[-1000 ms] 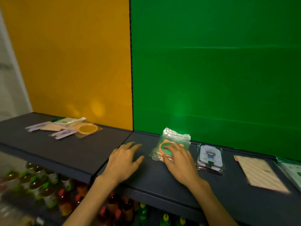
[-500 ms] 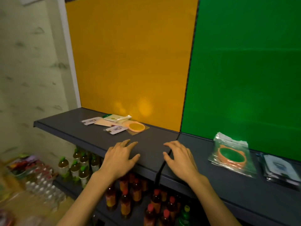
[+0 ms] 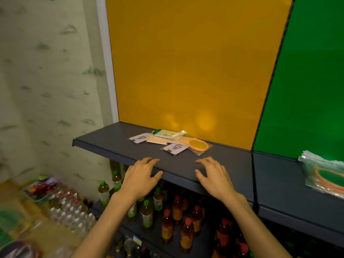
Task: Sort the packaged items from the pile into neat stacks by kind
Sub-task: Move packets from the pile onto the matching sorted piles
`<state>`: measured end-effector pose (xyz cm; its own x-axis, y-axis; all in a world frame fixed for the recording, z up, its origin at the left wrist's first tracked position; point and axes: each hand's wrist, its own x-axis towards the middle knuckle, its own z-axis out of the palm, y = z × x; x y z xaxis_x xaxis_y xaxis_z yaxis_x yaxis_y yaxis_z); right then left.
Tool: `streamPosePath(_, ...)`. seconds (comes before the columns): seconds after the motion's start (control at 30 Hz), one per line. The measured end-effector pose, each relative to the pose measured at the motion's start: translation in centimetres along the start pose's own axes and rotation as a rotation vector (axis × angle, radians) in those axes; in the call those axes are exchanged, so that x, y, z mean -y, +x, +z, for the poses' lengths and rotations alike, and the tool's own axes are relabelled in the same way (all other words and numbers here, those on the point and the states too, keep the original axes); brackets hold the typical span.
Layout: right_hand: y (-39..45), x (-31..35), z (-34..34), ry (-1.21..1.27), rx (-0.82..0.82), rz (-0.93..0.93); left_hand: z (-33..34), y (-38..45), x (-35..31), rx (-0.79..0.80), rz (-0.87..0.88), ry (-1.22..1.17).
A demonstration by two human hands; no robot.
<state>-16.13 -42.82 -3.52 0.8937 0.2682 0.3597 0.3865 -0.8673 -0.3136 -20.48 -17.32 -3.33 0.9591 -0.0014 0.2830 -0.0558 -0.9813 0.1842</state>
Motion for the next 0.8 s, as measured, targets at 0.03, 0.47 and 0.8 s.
streamPosePath(0.03,0.8,0.6,0.5,-0.001,-0.006,0.002,0.1,0.5,1.1,-0.004,0.001,-0.001)
streamPosePath(0.47,14.1,4.4,8.7,-0.016,-0.029,0.035,1.5,12.5,14.5,0.037,-0.016,0.127)
streamPosePath(0.8,22.0,4.7,11.8,-0.143,-0.094,0.090,2.9,22.9,20.3,0.162,0.050,0.156)
